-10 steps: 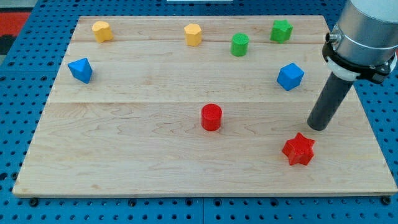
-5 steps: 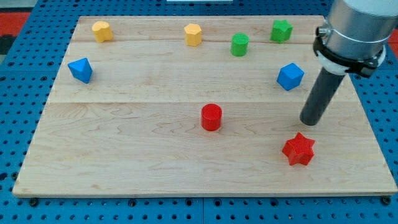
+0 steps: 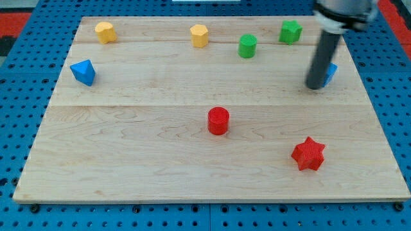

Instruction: Move the blue cube to the right center of the board

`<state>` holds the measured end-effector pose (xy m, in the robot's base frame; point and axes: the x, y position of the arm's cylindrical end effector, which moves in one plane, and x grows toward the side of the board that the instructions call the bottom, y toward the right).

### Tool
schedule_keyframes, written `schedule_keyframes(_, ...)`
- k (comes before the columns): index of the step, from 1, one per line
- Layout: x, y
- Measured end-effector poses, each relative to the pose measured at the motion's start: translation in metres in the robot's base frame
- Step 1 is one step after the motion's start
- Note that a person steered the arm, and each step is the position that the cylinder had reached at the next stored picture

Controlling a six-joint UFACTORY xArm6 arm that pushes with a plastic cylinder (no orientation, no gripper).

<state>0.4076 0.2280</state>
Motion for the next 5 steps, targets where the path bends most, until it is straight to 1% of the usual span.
schedule_keyframes(1, 0.014, 0.082)
schedule_keyframes(2, -0.034, 0.088)
schedule_keyframes(3, -0.061, 0.038)
schedule_keyframes(4, -0.045, 0.002)
schedule_keyframes(5, -0.048, -0.032)
